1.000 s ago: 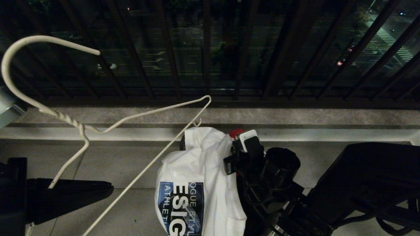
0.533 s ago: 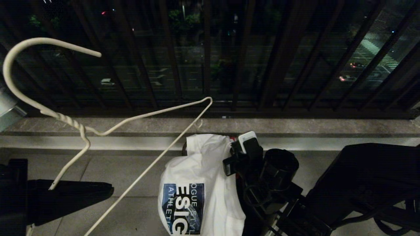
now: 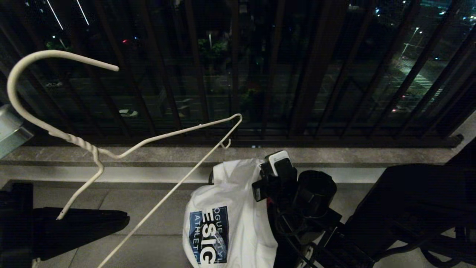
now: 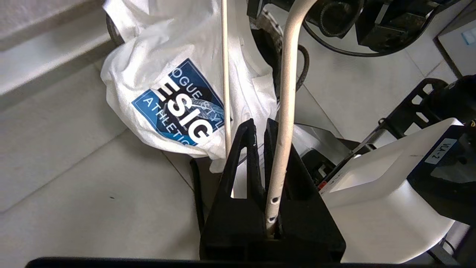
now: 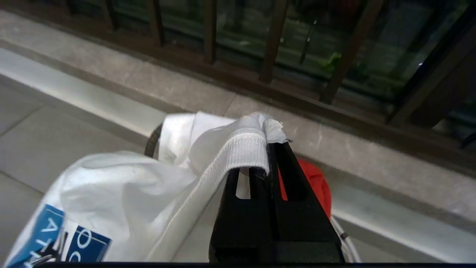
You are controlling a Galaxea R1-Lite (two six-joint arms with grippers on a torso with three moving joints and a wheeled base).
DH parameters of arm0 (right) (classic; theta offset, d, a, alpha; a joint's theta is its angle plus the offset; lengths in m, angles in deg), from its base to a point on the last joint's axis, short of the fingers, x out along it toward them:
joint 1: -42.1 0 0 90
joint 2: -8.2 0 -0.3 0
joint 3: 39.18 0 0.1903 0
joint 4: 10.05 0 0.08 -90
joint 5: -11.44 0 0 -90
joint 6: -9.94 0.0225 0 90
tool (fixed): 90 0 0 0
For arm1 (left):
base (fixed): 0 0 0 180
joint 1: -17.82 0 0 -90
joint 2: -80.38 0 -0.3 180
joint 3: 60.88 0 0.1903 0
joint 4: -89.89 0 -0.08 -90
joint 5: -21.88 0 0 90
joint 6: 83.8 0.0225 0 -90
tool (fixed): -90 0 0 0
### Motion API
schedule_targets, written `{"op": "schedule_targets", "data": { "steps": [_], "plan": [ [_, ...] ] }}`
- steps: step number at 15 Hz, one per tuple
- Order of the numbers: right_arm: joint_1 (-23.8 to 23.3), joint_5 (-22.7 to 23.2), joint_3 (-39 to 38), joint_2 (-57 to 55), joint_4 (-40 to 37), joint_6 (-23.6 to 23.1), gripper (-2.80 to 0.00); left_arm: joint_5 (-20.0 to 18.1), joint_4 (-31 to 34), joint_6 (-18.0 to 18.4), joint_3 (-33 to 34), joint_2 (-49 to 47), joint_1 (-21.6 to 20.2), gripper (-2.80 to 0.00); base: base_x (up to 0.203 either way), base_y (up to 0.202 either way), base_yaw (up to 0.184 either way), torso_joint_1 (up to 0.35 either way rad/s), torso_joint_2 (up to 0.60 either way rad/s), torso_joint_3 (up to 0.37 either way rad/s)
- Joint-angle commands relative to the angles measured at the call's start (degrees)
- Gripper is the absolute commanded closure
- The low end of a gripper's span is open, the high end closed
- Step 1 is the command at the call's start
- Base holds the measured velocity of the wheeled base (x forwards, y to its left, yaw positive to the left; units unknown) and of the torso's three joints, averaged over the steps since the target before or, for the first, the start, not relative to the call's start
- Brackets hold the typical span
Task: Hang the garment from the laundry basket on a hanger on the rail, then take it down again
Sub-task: Pick up clothes from the basket
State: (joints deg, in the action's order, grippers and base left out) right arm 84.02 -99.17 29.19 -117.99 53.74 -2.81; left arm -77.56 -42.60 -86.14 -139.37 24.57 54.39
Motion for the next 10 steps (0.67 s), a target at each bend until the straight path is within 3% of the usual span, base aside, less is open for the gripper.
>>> {"op": "schedule_targets", "data": {
  "steps": [1,10],
  "plan": [
    [0.0,-0.1,0.0,-0.1,0.5,-0.1,0.0,0.0,0.1,-0.3,-0.2,-0.3,0.0,0.0,0.0,0.0,0.0,-0.001,0.01,0.212],
    [0.1,-0.1,0.1,0.2,0.5,-0.2,0.0,-0.1,0.1,-0.1,0.0,-0.2,0.0,0.0,0.0,0.0,0.0,0.0,0.0,0.204]
  ]
}}
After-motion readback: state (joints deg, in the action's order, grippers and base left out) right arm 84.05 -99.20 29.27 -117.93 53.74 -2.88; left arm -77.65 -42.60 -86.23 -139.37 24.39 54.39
